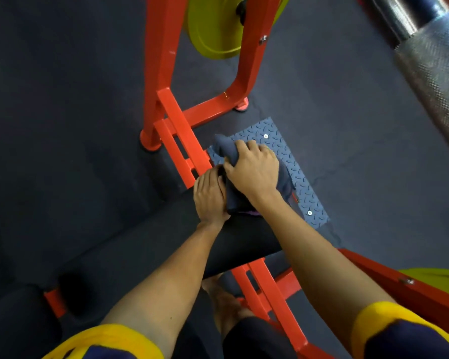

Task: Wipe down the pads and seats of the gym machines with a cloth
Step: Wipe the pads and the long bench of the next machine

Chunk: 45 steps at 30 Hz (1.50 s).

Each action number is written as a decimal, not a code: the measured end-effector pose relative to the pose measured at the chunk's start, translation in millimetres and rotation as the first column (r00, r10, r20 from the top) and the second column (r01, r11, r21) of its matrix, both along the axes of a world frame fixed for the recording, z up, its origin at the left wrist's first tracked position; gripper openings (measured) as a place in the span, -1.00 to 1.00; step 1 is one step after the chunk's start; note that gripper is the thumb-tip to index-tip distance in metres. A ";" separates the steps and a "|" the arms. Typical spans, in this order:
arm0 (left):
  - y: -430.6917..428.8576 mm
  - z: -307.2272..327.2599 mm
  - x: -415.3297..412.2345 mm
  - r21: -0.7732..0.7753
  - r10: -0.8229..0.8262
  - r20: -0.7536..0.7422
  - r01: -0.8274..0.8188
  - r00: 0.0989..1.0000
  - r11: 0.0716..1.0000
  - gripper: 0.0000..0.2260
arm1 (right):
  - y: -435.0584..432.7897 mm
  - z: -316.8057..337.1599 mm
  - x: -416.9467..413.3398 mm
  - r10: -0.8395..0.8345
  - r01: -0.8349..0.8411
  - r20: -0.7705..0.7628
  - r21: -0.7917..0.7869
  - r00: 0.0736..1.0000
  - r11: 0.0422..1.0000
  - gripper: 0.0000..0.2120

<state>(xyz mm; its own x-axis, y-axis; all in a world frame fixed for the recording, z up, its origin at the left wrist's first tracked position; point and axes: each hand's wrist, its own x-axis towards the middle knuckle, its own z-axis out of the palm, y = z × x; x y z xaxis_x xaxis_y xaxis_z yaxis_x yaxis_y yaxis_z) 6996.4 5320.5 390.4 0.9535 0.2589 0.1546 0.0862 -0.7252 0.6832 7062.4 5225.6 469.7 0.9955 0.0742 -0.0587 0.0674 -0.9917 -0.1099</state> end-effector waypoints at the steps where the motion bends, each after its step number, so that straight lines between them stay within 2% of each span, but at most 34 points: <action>1: -0.1 0.8 -1.0 0.015 -0.011 0.001 0.011 1.000 1.000 -0.66 | 3.0 1.7 8.2 0.028 -0.029 -0.038 -0.029 0.999 0.999 -0.61; 3: -0.2 2.5 0.5 0.011 -0.010 -0.009 0.010 1.000 1.000 -0.67 | -3.9 3.2 7.1 0.030 -0.030 -0.041 0.018 0.999 0.999 -0.59; 5: 0.8 2.2 1.6 -0.036 0.017 -0.013 -0.018 1.000 0.999 -0.69 | -18.5 9.4 -16.7 -0.042 0.041 0.003 0.151 0.999 0.988 -0.51; 8: 0.5 1.5 2.4 -0.083 0.017 0.010 -0.016 1.000 0.996 -0.69 | -41.8 20.3 -75.8 -0.293 0.287 -0.022 0.283 0.956 0.915 -0.38; 12: -0.6 3.9 -1.1 -0.061 -0.005 0.041 0.007 0.999 0.998 -0.71 | -51.0 19.7 -114.7 -0.413 0.405 -0.009 0.222 0.911 0.887 -0.35; 18: -3.0 -0.3 -0.7 -0.042 -0.013 0.006 0.013 1.000 0.999 -0.73 | -10.2 13.3 -27.8 -0.377 0.372 -0.010 0.182 0.926 0.910 -0.45; 20: -1.9 0.9 -1.6 -0.042 -0.045 -0.024 0.044 0.999 0.998 -0.71 | -10.6 13.3 -21.6 -0.352 0.345 -0.003 0.193 0.936 0.918 -0.49; 24: 7.0 1.0 -5.8 0.005 -0.184 0.016 0.184 0.983 0.983 -0.63 | -31.5 15.5 -68.7 -0.419 0.399 0.026 0.253 0.908 0.881 -0.42; 28: 21.5 0.5 -10.8 0.005 -0.409 0.051 0.409 0.911 0.912 -0.54 | -44.9 14.7 -116.4 -0.528 0.499 0.026 0.287 0.849 0.818 -0.38; 34: 28.2 5.3 -3.4 -0.010 -0.553 0.087 0.556 0.828 0.831 -0.53 | -26.3 10.1 -63.0 -0.558 0.540 0.015 0.229 0.830 0.810 -0.44; 37: 25.8 12.9 7.0 0.013 -0.625 0.133 0.629 0.769 0.777 -0.47 | -40.4 14.1 -69.7 -0.493 0.471 0.037 0.242 0.869 0.848 -0.45; 38: 25.5 16.7 11.6 0.028 -0.660 0.142 0.663 0.738 0.748 -0.44 | -47.7 14.0 -83.7 -0.515 0.487 0.067 0.242 0.855 0.839 -0.46; 40: 17.7 25.6 20.0 0.049 -0.723 0.141 0.725 0.676 0.688 -0.38 | -53.7 10.4 -119.2 -0.655 0.595 0.116 0.322 0.747 0.736 -0.49; 43: 6.3 37.3 29.2 0.149 -0.792 0.155 0.778 0.591 0.610 -0.40 | -35.5 1.2 -146.9 -0.826 0.643 0.071 0.592 0.559 0.486 -0.49; 45: -4.2 40.9 26.9 0.222 -0.849 0.140 0.819 0.510 0.529 -0.43 | -29.6 -3.5 -152.8 -0.876 0.643 0.071 0.651 0.477 0.403 -0.47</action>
